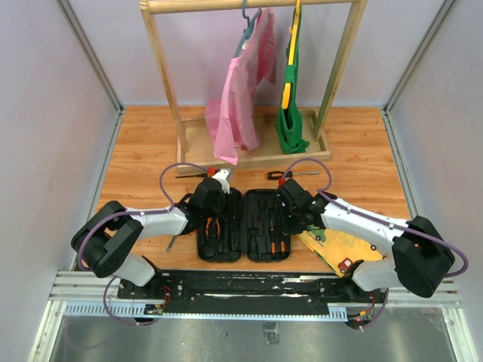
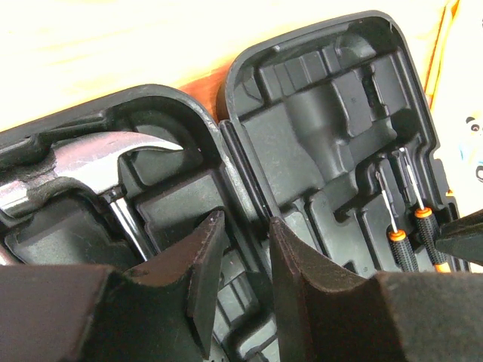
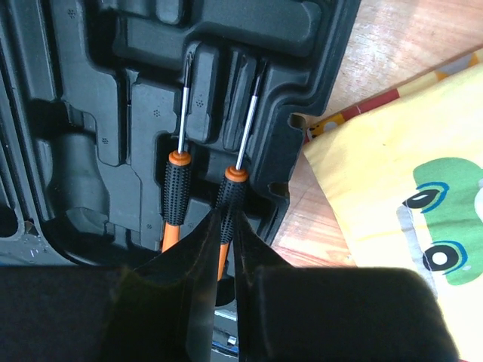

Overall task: Sort the tools into containers
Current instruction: Place the screwdriver in the storage box.

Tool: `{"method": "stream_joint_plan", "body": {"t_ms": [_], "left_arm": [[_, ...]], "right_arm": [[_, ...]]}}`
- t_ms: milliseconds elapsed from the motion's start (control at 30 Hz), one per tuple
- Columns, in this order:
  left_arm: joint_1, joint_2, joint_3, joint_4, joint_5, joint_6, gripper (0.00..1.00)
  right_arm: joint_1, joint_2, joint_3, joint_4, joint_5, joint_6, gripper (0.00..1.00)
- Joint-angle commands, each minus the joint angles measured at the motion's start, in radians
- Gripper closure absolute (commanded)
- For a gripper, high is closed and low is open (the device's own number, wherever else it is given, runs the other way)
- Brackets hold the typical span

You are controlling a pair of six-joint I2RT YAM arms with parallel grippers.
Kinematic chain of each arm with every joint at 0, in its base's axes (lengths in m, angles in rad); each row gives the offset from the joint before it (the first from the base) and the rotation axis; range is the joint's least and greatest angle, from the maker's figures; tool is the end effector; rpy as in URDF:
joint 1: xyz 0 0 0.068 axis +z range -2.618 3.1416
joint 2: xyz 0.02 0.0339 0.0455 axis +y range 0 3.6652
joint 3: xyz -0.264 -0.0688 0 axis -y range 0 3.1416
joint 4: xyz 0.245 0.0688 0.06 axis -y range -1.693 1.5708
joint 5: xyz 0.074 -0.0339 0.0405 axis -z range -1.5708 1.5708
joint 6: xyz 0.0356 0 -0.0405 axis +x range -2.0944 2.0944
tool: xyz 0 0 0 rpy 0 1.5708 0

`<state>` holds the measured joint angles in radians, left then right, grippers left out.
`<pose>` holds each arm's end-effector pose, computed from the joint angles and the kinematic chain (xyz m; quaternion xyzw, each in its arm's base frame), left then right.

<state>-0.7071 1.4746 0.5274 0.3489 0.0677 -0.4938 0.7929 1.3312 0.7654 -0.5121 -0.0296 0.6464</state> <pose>0.2090 -0.1817 0.1507 0.1098 0.8769 -0.2886 0.3684 0.1734 0.1775 0.1927 -0.0746 0.9668 0.1716 0.1740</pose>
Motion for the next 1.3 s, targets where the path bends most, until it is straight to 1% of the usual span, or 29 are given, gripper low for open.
{"method": "stream_joint_plan", "body": {"t_ms": [0, 167, 467, 533, 567, 733, 1000, 1133, 1267], "left_arm": [[-0.005, 0.020, 0.012, -0.044, -0.041, 0.024, 0.64], [-0.005, 0.027, 0.014, -0.045, -0.043, 0.024, 0.65], [-0.005, 0.039, 0.023, -0.049, -0.045, 0.024, 0.66], [-0.005, 0.042, 0.023, -0.049, -0.048, 0.024, 0.66], [-0.005, 0.045, 0.025, -0.050, -0.055, 0.026, 0.66], [-0.005, 0.055, 0.032, -0.052, -0.050, 0.024, 0.67], [-0.005, 0.053, 0.033, -0.057, -0.063, 0.027, 0.68], [-0.005, 0.055, 0.036, -0.056, -0.059, 0.027, 0.68], [-0.005, 0.053, 0.034, -0.056, -0.064, 0.027, 0.68]], "right_arm": [[0.035, 0.020, 0.010, -0.002, 0.008, -0.010, 0.89], [0.036, 0.035, 0.009, -0.010, 0.010, -0.008, 0.94], [0.064, 0.108, 0.047, -0.115, 0.066, -0.011, 0.97], [0.077, 0.137, 0.051, -0.128, 0.072, -0.008, 0.98], [0.098, 0.190, 0.057, -0.143, 0.084, -0.004, 0.98], [0.121, 0.278, 0.060, -0.160, 0.105, 0.008, 0.99], [0.129, 0.375, 0.030, -0.131, 0.068, 0.019, 0.99], [0.133, 0.387, 0.014, -0.115, 0.058, 0.026, 0.99], [0.134, 0.317, 0.032, -0.126, 0.100, 0.025, 0.98]]}}
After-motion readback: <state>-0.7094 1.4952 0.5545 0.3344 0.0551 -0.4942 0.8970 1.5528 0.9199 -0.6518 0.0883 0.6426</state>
